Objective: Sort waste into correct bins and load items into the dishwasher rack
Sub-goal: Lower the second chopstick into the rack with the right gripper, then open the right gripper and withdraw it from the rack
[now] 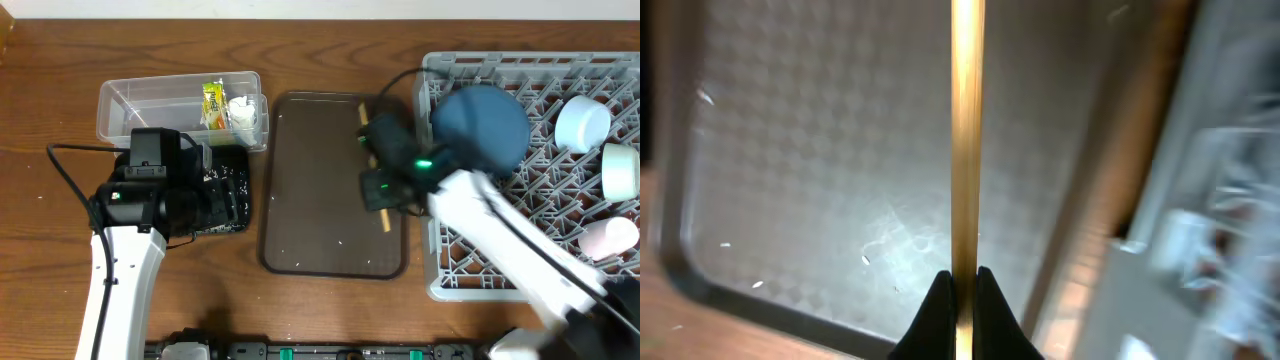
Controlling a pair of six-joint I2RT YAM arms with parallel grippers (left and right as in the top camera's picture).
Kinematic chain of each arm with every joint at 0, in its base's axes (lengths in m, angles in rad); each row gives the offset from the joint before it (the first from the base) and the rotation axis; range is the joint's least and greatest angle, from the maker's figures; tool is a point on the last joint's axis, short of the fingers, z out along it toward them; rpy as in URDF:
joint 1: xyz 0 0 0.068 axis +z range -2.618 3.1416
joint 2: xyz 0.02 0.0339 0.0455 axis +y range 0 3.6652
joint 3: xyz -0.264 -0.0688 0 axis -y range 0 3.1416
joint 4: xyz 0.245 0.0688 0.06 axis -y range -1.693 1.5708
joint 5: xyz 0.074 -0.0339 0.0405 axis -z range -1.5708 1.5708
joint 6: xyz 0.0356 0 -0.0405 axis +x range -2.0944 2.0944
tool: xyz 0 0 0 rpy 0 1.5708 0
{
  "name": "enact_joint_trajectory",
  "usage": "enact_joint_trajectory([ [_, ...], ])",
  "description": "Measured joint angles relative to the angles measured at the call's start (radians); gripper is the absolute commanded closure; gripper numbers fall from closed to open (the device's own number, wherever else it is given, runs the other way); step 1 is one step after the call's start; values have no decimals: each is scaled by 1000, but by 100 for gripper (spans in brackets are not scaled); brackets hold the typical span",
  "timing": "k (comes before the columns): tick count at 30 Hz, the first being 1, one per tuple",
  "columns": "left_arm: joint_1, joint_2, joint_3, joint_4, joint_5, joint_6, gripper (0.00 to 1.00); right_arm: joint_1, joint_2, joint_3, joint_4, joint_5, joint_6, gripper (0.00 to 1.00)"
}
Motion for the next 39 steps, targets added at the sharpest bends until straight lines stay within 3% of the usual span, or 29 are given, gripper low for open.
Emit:
enact_joint_trajectory([
  [5,0,0,0,0,0,0,28,-117,-104,0,-92,23,-37,99],
  [15,0,0,0,0,0,0,28,-287,-101,-67,-158,56,-71,99],
  [25,0,0,0,0,0,0,28,-295,-91,-282,-11,-21,-79,99],
  [33,0,0,0,0,0,0,28,-295,-90,-348,22,-53,-89,98],
  [39,0,0,0,0,0,0,28,-296,-90,-350,32,-43,-98,87],
])
